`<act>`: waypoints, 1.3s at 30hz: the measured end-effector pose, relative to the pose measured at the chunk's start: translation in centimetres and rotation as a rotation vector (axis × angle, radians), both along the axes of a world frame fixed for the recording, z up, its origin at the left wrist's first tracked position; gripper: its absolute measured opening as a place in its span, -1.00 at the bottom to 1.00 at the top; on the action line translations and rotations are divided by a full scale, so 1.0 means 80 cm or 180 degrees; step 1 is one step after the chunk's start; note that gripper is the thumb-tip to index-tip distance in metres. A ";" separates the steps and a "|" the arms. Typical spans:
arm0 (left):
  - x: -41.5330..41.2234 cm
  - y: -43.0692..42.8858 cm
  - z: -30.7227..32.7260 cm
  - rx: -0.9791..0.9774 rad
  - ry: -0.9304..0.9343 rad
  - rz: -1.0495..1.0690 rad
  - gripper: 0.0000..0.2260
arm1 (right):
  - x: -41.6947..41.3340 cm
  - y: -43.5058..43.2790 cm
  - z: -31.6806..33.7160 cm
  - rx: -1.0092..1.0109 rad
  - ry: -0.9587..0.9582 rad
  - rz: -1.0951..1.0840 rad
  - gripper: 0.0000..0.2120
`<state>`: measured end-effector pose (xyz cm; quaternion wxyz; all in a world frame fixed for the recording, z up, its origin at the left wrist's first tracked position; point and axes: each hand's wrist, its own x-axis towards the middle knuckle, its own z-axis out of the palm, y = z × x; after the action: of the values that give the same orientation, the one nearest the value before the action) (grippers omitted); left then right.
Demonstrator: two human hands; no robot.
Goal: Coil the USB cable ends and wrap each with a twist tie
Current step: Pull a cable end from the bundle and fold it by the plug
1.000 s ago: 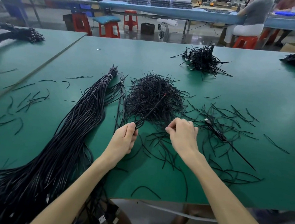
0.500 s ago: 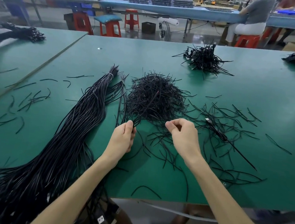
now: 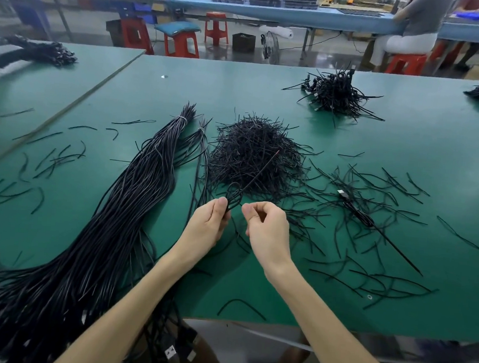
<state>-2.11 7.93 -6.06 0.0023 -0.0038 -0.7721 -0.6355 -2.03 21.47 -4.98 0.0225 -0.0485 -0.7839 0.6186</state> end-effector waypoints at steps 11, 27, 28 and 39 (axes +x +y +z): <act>-0.004 -0.007 -0.006 0.0274 -0.0125 0.0047 -0.65 | 0.011 -0.002 -0.009 0.0149 0.0122 0.0303 -0.90; 0.006 -0.008 -0.001 0.0405 -0.0334 -0.0378 -0.65 | -0.017 0.018 0.014 -0.0249 0.0126 0.1449 -0.76; 0.006 -0.008 -0.001 0.0437 -0.0345 -0.0387 -0.64 | -0.015 0.020 0.012 -0.0164 0.0204 0.1405 -0.75; 0.009 -0.007 0.003 0.0562 -0.0439 -0.0411 -0.57 | -0.005 0.030 0.011 0.1061 0.1153 0.1036 -0.82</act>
<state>-1.36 7.39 -5.81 -0.0914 -0.0094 -0.7097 -0.6985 -2.43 23.89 -4.08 0.0703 0.1934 -0.8554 0.4754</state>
